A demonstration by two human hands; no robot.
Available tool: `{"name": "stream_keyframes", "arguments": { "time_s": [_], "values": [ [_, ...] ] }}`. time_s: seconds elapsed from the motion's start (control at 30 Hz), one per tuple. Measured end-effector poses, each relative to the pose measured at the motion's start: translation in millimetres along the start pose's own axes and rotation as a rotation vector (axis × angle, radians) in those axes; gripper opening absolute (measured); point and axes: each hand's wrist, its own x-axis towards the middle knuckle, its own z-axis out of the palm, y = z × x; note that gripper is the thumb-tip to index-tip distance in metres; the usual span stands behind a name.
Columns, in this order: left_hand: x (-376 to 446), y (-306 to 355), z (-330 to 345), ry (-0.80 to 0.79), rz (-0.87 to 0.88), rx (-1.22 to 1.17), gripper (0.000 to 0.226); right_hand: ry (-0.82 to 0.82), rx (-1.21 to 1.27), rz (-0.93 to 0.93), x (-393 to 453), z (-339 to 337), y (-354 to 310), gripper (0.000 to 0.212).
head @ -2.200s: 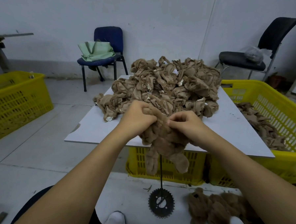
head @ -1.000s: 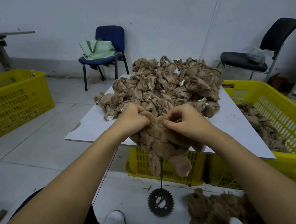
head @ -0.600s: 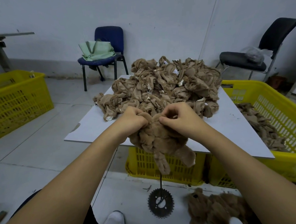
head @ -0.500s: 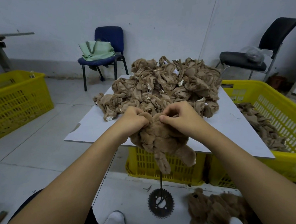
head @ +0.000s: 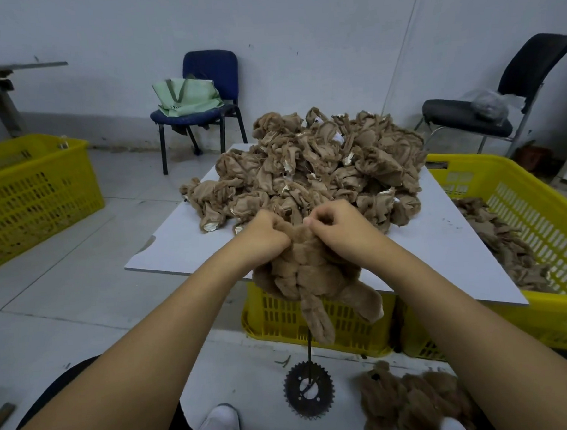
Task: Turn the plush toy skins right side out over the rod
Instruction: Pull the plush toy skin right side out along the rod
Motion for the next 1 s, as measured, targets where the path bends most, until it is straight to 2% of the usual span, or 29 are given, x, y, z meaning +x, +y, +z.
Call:
{"name": "stream_keyframes", "arguments": {
  "time_s": [0.07,0.2,0.27,0.37,0.43,0.53,0.63,0.77,0.9,1.0],
  "values": [
    [-2.0,-1.5,9.3,0.001,0.047,0.130,0.006,-0.051,0.008,0.036,-1.1,8.0,8.5,0.033],
    [-8.2,-0.4,21.8,0.102,0.394,0.511,0.023,-0.045,-0.057,0.024,-4.2,20.6,19.4,0.036],
    [-10.1,2.1,24.6,0.144,0.466,0.595,0.023,-0.005,-0.163,0.013,-7.2,23.3,22.3,0.041],
    [-9.1,0.8,28.8,0.151,0.392,0.582,0.015,0.102,-0.122,-0.021,-16.6,20.6,28.7,0.047],
    [-8.2,-2.8,34.4,0.122,0.317,0.582,0.010,0.113,-0.069,-0.094,-25.8,19.1,33.4,0.052],
    [-5.5,-9.5,46.4,0.087,0.162,0.582,0.021,-0.024,-0.130,-0.153,-34.8,24.3,42.8,0.052],
    [-2.1,-12.2,55.7,0.108,0.085,0.617,0.030,-0.086,-0.050,-0.154,-35.0,29.3,53.5,0.038],
    [-5.1,-10.4,59.2,0.147,0.181,0.552,0.014,-0.046,-0.055,-0.155,-37.8,26.2,59.4,0.037],
    [-14.8,-4.2,57.5,0.237,0.368,0.211,0.028,0.021,0.040,-0.176,-33.3,23.1,51.4,0.035],
    [-16.8,3.1,52.8,0.232,0.419,0.119,0.035,0.052,0.059,-0.232,-28.2,18.0,41.2,0.033]
  ]
}}
